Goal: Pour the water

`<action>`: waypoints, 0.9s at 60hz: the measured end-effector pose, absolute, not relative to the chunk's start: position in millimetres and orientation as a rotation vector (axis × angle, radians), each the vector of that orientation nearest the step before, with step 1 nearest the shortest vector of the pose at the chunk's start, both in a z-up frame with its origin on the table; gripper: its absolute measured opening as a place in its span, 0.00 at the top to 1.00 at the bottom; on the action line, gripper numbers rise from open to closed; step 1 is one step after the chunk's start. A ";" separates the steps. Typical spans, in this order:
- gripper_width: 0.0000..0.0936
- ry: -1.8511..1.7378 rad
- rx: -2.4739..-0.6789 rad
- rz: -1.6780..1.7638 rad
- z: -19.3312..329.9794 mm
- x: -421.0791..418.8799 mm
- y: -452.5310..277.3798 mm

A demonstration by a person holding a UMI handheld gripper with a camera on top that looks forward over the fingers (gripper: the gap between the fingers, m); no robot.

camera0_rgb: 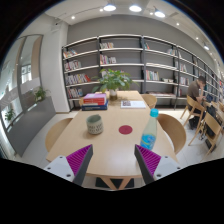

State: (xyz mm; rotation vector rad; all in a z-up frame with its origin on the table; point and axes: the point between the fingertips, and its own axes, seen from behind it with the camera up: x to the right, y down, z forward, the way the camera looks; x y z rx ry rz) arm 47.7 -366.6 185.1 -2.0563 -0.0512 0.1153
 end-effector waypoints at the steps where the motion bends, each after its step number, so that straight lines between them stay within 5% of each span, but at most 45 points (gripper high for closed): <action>1: 0.08 -0.047 -2.061 0.104 178.0 57.3 -366.5; 13: 0.08 0.001 -2.087 -0.009 116.2 143.9 -347.8; 33: 0.10 -0.010 -1.908 0.001 100.9 182.9 -228.0; 45: 0.39 -0.004 -1.805 0.025 95.3 184.6 -195.1; 54: 0.49 0.009 -1.746 0.011 100.2 183.3 -189.0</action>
